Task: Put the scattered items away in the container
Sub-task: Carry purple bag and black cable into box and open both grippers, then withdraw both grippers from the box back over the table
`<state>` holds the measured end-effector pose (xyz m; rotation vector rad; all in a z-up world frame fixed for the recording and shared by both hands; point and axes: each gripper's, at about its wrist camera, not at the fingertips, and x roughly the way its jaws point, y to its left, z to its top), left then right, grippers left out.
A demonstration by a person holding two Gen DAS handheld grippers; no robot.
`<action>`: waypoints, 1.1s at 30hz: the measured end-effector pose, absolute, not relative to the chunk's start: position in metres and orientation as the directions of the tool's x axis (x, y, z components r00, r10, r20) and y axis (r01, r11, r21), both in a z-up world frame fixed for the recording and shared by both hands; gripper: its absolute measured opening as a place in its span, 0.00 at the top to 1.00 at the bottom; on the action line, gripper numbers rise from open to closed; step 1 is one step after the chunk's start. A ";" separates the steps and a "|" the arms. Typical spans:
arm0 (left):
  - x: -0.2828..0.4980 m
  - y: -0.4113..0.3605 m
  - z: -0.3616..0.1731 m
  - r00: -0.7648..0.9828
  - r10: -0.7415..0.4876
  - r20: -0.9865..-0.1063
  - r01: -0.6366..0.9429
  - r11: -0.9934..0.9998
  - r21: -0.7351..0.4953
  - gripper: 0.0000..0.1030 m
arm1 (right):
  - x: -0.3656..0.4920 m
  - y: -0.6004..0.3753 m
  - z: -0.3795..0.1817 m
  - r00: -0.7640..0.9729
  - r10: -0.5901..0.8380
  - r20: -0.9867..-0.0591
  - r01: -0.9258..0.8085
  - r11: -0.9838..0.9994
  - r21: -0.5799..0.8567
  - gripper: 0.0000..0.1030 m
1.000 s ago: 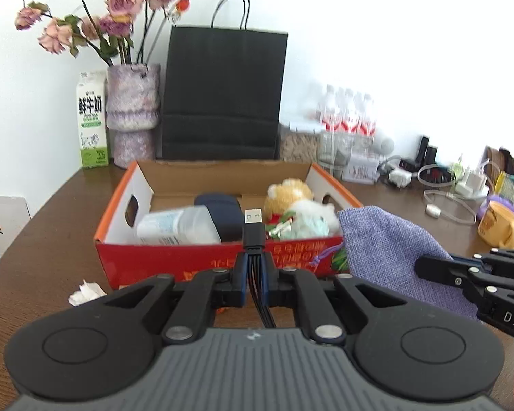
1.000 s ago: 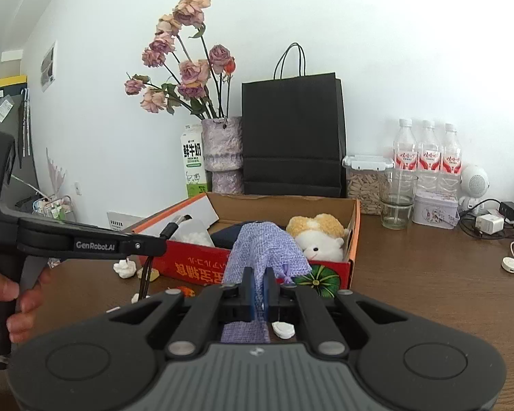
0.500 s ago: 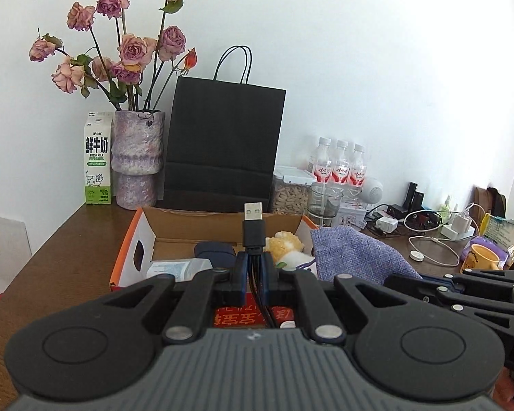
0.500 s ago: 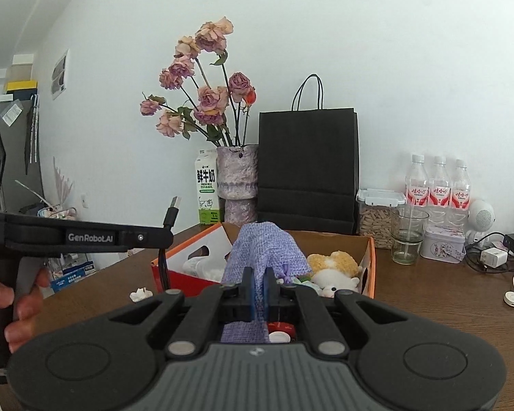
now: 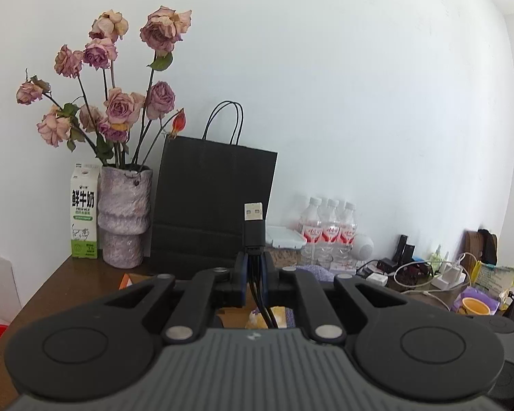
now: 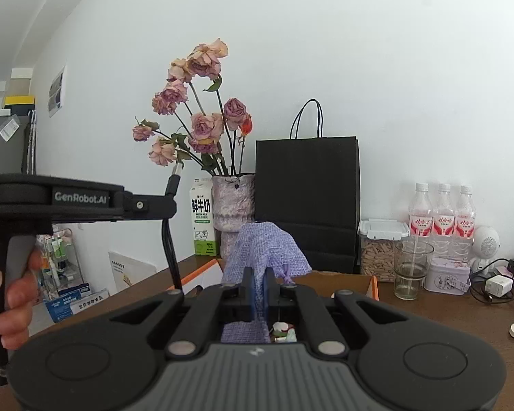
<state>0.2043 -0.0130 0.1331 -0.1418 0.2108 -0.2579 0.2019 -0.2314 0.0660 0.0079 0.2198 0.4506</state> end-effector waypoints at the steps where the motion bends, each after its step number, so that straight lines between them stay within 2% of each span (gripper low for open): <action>1: 0.211 -0.014 0.136 0.946 -0.271 -0.179 0.241 0.955 -0.173 0.92 | 0.208 -0.230 0.068 0.880 0.431 -0.202 -0.428 0.902 0.057 0.97; 6: 0.253 -0.013 0.134 0.942 -0.286 -0.176 0.246 0.944 -0.219 0.92 | 0.245 -0.223 0.072 0.882 0.431 -0.189 -0.426 0.902 0.071 0.97; 11: 0.294 -0.006 0.113 0.934 -0.288 -0.212 0.231 0.938 -0.257 0.92 | 0.287 -0.210 0.059 0.874 0.434 -0.219 -0.430 0.900 0.068 0.97; 16: 0.342 0.011 0.070 0.907 -0.277 -0.316 0.176 0.933 -0.313 0.92 | 0.335 -0.202 0.022 0.845 0.436 -0.310 -0.430 0.898 0.092 0.97; 19: 0.366 0.019 0.044 0.883 -0.269 -0.384 0.140 0.933 -0.331 0.96 | 0.359 -0.200 -0.005 0.825 0.433 -0.364 -0.427 0.899 0.101 0.97; 24: 0.388 0.024 0.014 0.848 -0.227 -0.479 0.084 0.950 -0.302 0.97 | 0.374 -0.198 -0.032 0.806 0.414 -0.423 -0.418 0.904 0.090 0.96; 25: 0.390 0.023 0.012 0.843 -0.223 -0.489 0.080 0.952 -0.296 0.96 | 0.374 -0.198 -0.033 0.805 0.412 -0.427 -0.418 0.904 0.085 0.95; 26: 0.390 0.022 0.010 0.839 -0.216 -0.500 0.076 0.955 -0.285 0.96 | 0.372 -0.198 -0.033 0.807 0.408 -0.427 -0.415 0.906 0.080 0.89; 28: 0.389 0.018 0.010 0.836 -0.186 -0.516 0.057 0.965 -0.255 0.84 | 0.369 -0.198 -0.033 0.818 0.388 -0.424 -0.401 0.914 0.064 0.66; 29: 0.386 0.015 0.011 0.840 -0.173 -0.515 0.057 0.971 -0.234 0.57 | 0.366 -0.197 -0.033 0.825 0.380 -0.419 -0.393 0.918 0.058 0.32; 30: 0.383 0.014 0.013 0.849 -0.164 -0.503 0.057 0.974 -0.221 0.21 | 0.363 -0.197 -0.033 0.832 0.374 -0.409 -0.388 0.920 0.052 0.05; 31: 0.377 0.011 0.016 0.864 -0.150 -0.480 0.054 0.977 -0.208 0.09 | 0.359 -0.197 -0.031 0.840 0.371 -0.397 -0.388 0.921 0.039 0.03; 32: 0.372 0.010 0.018 0.879 -0.132 -0.458 0.049 0.981 -0.190 0.02 | 0.355 -0.196 -0.028 0.840 0.371 -0.395 -0.395 0.918 0.024 0.05; 33: 0.366 0.008 0.021 0.892 -0.115 -0.436 0.048 0.986 -0.163 0.01 | 0.352 -0.195 -0.026 0.841 0.370 -0.394 -0.396 0.918 0.016 0.04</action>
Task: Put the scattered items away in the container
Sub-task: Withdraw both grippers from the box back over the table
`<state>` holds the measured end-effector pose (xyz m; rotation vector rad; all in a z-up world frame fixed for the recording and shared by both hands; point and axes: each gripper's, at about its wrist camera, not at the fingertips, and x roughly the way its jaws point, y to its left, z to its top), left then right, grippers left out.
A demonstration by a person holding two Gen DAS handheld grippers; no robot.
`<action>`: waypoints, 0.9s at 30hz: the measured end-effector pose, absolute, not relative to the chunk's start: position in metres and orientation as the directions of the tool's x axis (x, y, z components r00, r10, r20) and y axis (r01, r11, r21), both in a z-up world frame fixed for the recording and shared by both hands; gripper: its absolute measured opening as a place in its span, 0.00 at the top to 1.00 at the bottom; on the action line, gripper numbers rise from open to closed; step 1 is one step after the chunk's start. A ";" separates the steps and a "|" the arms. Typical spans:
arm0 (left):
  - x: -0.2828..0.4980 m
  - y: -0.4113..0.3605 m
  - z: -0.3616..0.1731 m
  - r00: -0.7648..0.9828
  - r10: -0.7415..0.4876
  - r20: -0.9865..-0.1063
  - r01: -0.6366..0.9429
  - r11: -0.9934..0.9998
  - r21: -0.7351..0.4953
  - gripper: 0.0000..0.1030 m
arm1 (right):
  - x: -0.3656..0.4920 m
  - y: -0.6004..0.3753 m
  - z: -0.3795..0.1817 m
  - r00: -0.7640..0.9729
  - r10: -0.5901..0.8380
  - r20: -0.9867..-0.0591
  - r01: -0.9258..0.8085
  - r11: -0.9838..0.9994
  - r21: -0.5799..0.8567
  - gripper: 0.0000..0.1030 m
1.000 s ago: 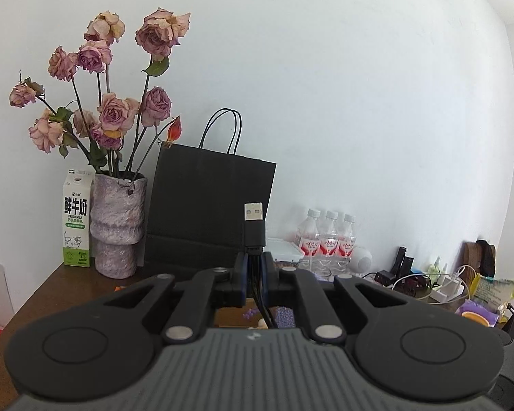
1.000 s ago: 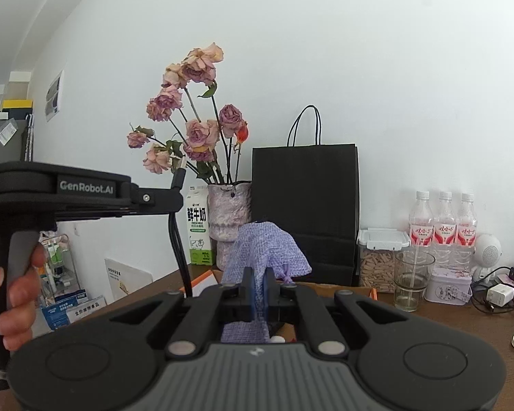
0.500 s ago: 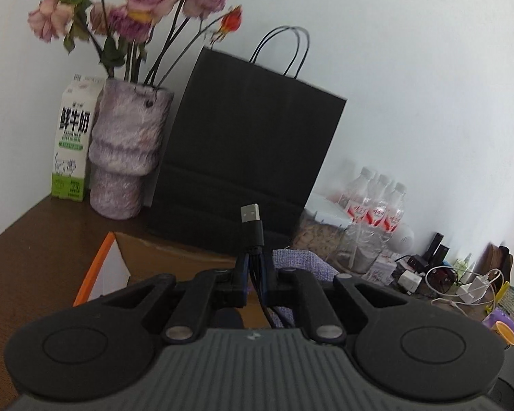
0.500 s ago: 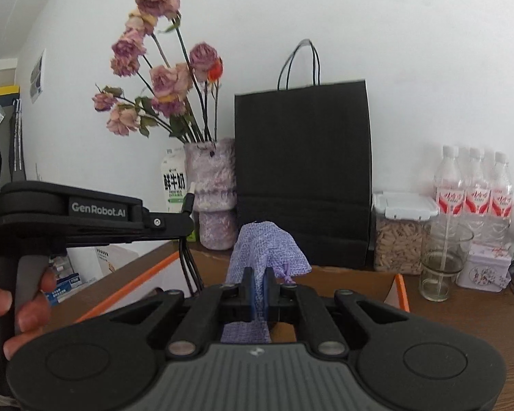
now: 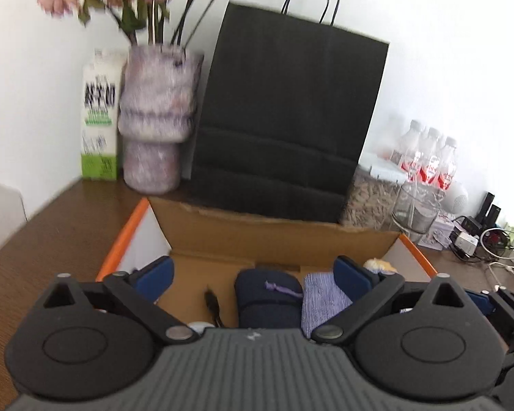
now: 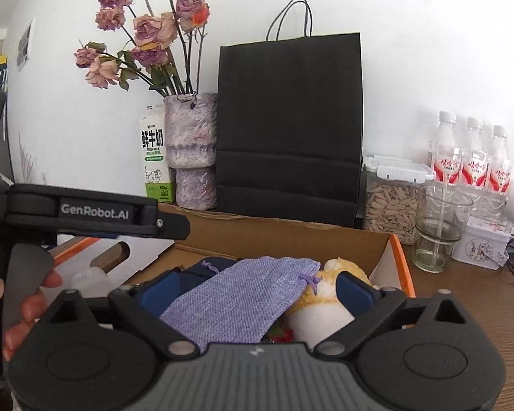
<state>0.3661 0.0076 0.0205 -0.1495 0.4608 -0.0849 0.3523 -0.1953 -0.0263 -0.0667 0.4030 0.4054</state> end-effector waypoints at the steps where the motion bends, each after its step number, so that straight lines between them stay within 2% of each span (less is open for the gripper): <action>1: 0.362 0.004 0.023 0.900 -0.110 -0.422 0.056 0.989 -0.139 0.00 | 0.350 -0.195 -0.024 0.846 0.363 -0.391 -0.389 0.921 0.013 0.02; 14: 0.322 0.013 0.025 0.928 -0.072 -0.366 0.003 0.983 -0.186 0.00 | 0.318 -0.201 -0.023 0.865 0.315 -0.390 -0.348 0.938 -0.013 0.00; 27: 0.277 0.016 0.026 0.940 -0.055 -0.336 0.004 0.989 -0.150 0.00 | 0.277 -0.209 -0.019 0.876 0.302 -0.377 -0.331 0.943 -0.015 0.00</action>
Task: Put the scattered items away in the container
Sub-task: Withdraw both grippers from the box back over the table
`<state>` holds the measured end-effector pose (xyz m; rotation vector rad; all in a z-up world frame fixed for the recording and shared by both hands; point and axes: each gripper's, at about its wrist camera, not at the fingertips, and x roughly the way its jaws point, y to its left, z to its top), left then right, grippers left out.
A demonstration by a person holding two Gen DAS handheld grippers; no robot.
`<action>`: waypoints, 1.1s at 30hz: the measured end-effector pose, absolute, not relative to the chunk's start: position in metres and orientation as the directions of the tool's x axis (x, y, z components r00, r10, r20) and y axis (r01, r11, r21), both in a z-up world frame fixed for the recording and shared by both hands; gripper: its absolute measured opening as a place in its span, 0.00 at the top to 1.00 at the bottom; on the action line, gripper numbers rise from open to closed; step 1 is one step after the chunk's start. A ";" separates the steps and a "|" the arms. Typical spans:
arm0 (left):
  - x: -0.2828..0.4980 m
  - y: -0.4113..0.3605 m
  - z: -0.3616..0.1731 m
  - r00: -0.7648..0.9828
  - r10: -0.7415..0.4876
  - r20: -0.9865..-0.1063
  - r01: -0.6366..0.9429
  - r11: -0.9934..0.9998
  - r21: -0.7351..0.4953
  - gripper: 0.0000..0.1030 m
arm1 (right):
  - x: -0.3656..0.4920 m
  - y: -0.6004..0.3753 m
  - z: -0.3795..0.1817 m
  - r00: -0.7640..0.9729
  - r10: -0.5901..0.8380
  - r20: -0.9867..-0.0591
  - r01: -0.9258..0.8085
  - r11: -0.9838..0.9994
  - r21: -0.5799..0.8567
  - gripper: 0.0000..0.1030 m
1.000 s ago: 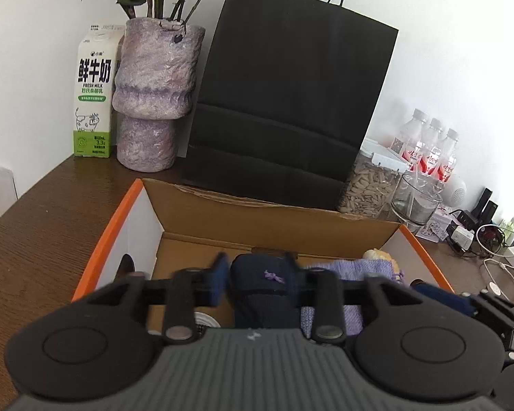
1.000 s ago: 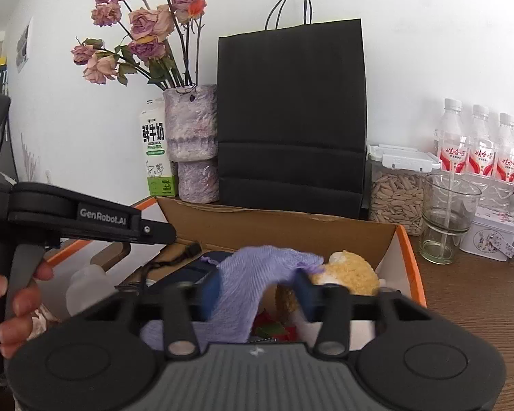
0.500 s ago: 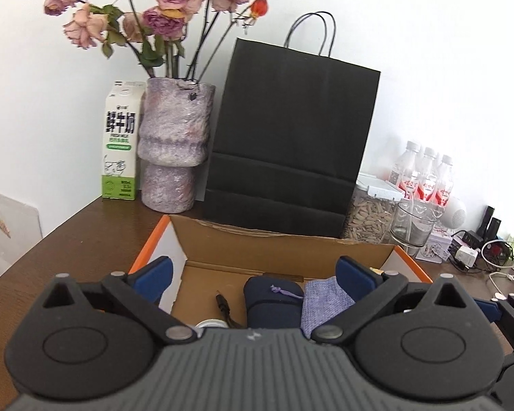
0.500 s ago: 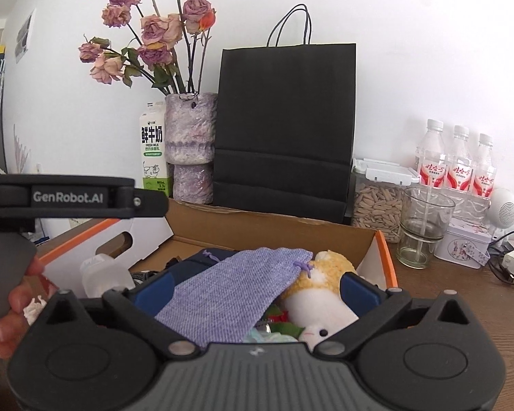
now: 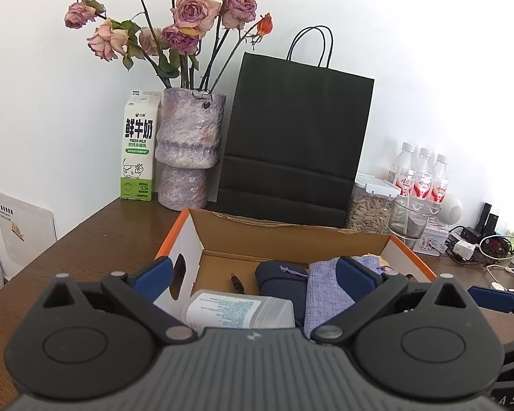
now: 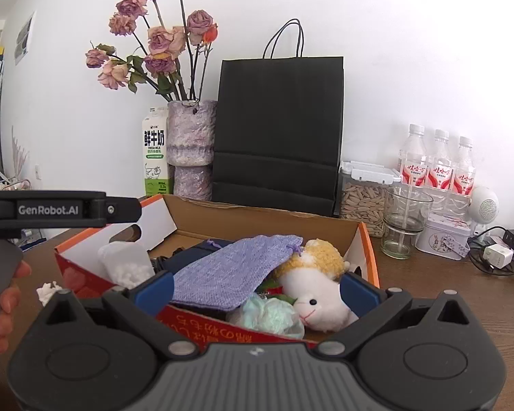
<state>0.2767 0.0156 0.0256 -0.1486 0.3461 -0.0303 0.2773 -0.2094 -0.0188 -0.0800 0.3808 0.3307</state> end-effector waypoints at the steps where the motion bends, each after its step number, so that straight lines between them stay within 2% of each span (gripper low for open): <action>1: 0.273 0.016 0.026 0.941 -0.059 -0.332 0.009 0.988 -0.152 0.00 | 0.274 -0.210 -0.019 0.876 0.302 -0.377 -0.331 0.944 -0.013 0.00; 8: 0.249 0.015 0.029 0.946 -0.069 -0.316 0.024 0.989 -0.143 0.00 | 0.251 -0.216 -0.019 0.876 0.294 -0.383 -0.320 0.947 -0.006 0.00; 33: 0.179 0.030 -0.001 0.931 -0.032 -0.364 0.001 0.996 -0.086 0.00 | 0.188 -0.222 -0.053 0.833 0.267 -0.484 -0.322 0.946 -0.032 0.00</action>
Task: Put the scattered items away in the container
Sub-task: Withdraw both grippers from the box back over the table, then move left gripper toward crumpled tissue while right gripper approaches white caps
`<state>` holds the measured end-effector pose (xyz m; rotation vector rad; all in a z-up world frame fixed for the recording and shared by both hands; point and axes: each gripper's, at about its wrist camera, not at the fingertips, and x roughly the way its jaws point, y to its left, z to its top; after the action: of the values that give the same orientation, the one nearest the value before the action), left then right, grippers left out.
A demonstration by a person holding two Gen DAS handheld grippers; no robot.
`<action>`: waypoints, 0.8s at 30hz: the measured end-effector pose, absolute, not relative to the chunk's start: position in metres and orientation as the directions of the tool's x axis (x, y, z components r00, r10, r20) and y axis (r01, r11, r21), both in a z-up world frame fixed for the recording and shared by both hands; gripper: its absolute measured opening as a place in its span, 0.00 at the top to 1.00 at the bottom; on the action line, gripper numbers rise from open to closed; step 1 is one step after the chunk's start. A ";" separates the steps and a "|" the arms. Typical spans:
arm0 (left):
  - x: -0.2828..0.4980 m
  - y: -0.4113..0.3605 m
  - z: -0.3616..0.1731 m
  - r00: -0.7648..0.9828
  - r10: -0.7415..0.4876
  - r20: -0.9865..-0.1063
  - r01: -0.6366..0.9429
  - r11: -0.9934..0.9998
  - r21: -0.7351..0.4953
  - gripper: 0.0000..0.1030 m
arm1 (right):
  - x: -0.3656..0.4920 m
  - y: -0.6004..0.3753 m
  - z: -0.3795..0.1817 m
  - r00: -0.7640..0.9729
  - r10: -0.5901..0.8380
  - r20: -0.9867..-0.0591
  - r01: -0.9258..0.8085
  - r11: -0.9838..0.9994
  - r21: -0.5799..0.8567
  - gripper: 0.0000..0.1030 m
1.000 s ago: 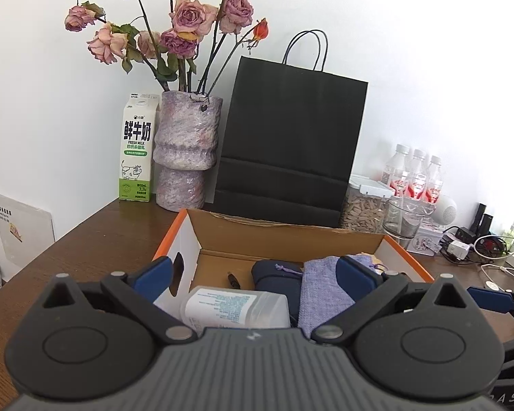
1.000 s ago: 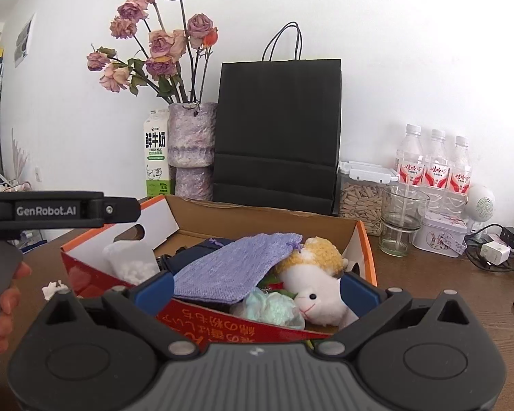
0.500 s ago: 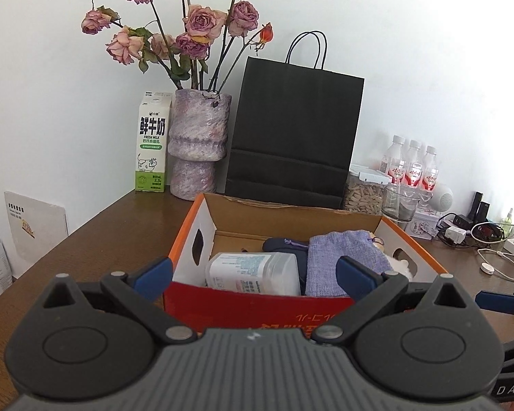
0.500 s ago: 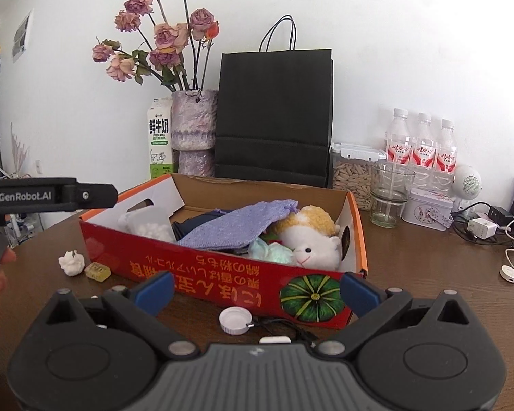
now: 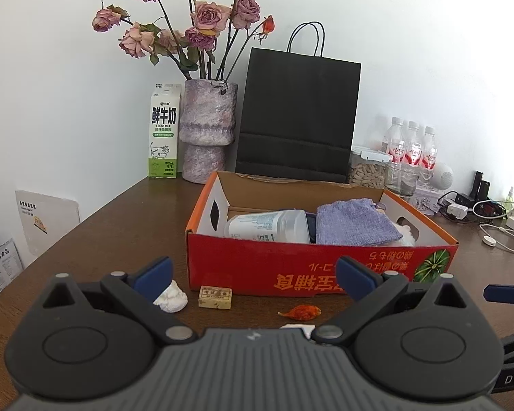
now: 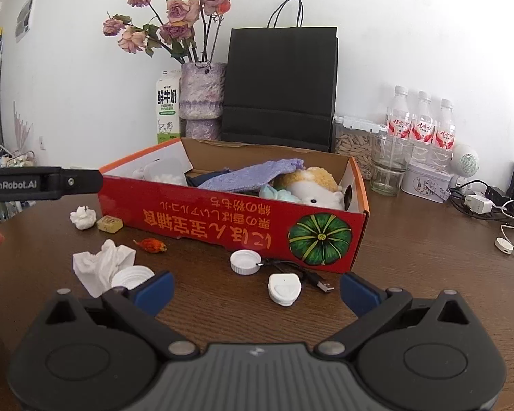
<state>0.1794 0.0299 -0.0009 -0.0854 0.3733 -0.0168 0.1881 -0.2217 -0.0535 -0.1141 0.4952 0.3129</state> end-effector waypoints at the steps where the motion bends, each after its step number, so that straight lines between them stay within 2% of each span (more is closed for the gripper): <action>1: 0.178 0.030 -0.003 0.929 -0.032 -0.370 0.002 0.997 -0.082 0.00 | 0.186 -0.222 -0.054 0.831 0.269 -0.487 -0.324 0.945 -0.031 0.00; 24: 0.158 0.016 -0.026 0.927 0.022 -0.376 -0.004 0.999 0.050 0.00 | 0.176 -0.220 -0.067 0.817 0.246 -0.522 -0.312 0.949 -0.041 0.00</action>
<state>0.1579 0.0155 -0.0262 0.0484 0.3855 0.0133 0.1759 -0.2196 -0.0672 -0.1270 0.5380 0.2986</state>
